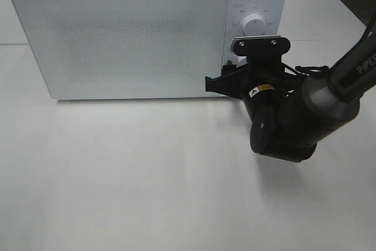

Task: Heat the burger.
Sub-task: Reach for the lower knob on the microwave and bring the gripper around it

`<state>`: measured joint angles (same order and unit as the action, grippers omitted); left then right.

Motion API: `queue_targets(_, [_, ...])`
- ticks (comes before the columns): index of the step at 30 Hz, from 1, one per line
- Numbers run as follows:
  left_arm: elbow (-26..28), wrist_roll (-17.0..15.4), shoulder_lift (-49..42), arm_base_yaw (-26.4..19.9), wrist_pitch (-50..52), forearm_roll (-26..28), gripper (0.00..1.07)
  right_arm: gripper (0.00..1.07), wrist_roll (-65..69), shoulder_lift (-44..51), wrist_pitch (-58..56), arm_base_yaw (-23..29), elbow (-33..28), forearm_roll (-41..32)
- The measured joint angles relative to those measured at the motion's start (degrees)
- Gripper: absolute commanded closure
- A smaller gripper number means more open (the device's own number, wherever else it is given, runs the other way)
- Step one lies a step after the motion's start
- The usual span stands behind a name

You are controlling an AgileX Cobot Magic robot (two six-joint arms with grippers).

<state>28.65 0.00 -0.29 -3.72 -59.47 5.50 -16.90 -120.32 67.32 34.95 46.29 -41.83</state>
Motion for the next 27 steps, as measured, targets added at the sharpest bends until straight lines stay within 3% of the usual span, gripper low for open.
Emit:
queue_targets(7, [0.0,0.0,0.0,0.0,0.0,0.0,0.07,0.41,-0.2,0.0,0.2,0.6,0.3,-0.4])
queue_targets(16, [0.0,0.0,0.0,0.0,0.0,0.0,0.07,0.44,-1.1,1.3,-0.1,0.8,0.3,-0.8])
queue_targets(19, [0.0,0.0,0.0,0.0,0.0,0.0,0.07,0.53,-1.4,1.4,0.2,0.9,0.3,-0.9])
queue_targets(20, [0.0,0.0,0.0,0.0,0.0,0.0,0.07,0.63,-1.4,1.4,0.2,0.9,0.3,-1.3])
queue_targets(21, [0.0,0.0,0.0,0.0,0.0,0.0,0.07,0.63,-1.4,1.4,0.2,0.9,0.3,-1.3])
queue_targets(22, [0.0,0.0,0.0,0.0,0.0,0.0,0.07,0.71,-1.4,1.4,0.3,0.9,0.3,-1.6])
queue_targets(23, [0.0,0.0,0.0,0.0,0.0,0.0,0.07,0.86,-1.5,1.4,0.5,0.9,0.3,-2.5])
queue_targets(24, [0.0,0.0,0.0,0.0,0.0,0.0,0.07,0.86,-1.5,1.4,0.5,0.9,0.3,-2.5])
queue_targets(25, [0.0,0.0,0.0,0.0,0.0,0.0,0.07,0.99,-1.5,1.4,0.5,0.9,0.3,-2.6])
queue_targets(27, [0.0,0.0,0.0,0.0,0.0,0.0,0.07,1.05,-1.5,1.4,0.5,0.9,0.3,-2.6])
